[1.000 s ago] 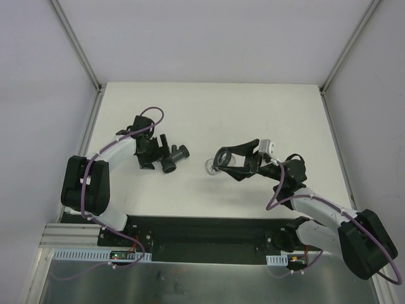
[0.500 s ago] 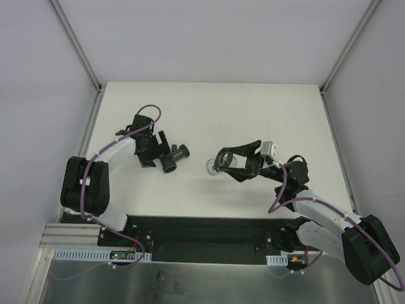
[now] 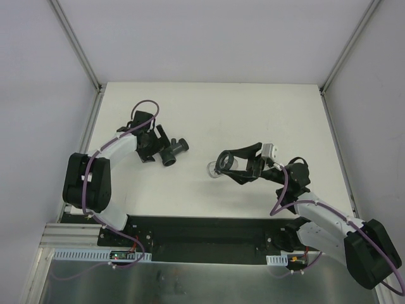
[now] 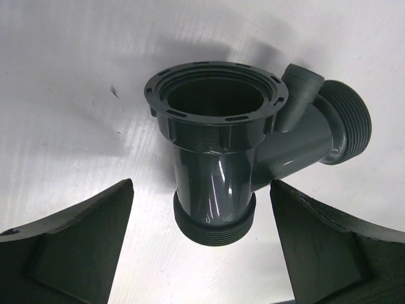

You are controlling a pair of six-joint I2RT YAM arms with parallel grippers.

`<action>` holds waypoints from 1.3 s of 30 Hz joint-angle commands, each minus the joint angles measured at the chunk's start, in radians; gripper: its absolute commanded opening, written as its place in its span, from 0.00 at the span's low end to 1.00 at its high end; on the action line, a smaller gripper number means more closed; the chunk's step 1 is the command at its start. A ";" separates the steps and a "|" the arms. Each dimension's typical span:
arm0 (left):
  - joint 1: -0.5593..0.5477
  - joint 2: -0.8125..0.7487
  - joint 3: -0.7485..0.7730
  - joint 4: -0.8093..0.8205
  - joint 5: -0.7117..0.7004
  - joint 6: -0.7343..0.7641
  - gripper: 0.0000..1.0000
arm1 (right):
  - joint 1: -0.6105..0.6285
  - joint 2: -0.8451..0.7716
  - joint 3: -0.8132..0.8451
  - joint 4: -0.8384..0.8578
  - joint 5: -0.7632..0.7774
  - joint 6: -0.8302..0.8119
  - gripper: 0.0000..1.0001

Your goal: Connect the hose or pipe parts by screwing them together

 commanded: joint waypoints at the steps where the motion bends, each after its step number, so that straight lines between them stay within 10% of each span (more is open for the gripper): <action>1: -0.002 -0.042 0.027 -0.004 -0.102 -0.056 0.87 | 0.001 -0.025 0.006 0.049 -0.022 -0.021 0.24; 28: -0.002 0.167 0.125 -0.001 -0.091 -0.018 0.75 | 0.005 -0.017 0.018 0.002 -0.019 -0.051 0.24; 34: -0.007 0.210 0.127 -0.001 -0.068 -0.007 0.66 | 0.005 -0.002 0.024 0.002 -0.013 -0.054 0.23; 39: -0.007 0.215 0.134 -0.001 -0.061 0.032 0.38 | 0.005 0.006 0.029 -0.007 -0.002 -0.056 0.23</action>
